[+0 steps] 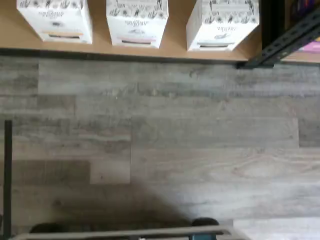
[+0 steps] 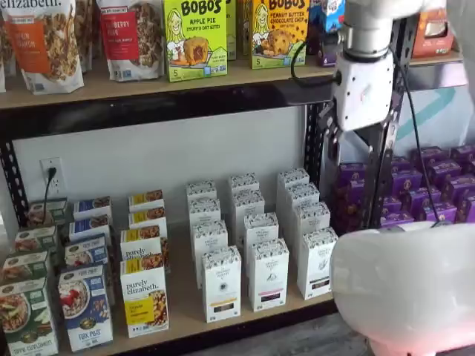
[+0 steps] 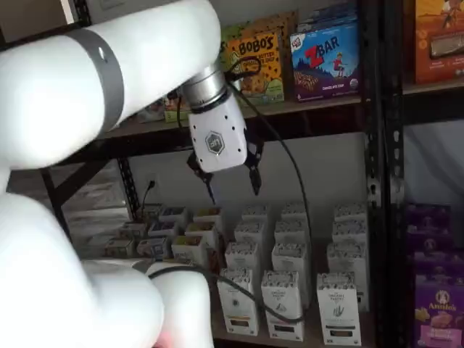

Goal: Pick up the white box with a green strip in the middle, on the bottom shelf, the sixth box from the left

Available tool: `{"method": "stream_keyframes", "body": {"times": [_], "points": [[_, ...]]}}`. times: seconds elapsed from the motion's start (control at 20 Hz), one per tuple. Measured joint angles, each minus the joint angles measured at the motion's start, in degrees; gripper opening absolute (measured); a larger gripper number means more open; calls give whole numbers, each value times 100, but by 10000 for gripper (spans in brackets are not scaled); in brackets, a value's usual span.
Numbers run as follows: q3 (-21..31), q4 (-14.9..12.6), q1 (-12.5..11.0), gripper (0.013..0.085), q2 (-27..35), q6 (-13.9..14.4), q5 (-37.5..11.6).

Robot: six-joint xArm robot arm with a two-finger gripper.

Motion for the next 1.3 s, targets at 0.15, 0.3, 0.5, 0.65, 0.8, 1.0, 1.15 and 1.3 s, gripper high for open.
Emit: {"method": "stream_keyframes", "body": {"times": [0.15, 0.3, 0.5, 0.65, 0.8, 1.0, 1.15, 1.3], "points": [[451, 152, -195, 850, 6, -158, -689], [848, 362, -355, 850, 34, -339, -1376], [1182, 191, -332, 850, 442, -219, -2047], [1409, -13, -279, 850, 789, -21, -2636], [1571, -86, -305, 850, 1232, 49, -3249], [1663, -74, -447, 850, 1956, -48, -3986], [1637, -274, -540, 850, 2628, 51, -4526], [1554, -518, -607, 850, 3207, 214, -4943]]}}
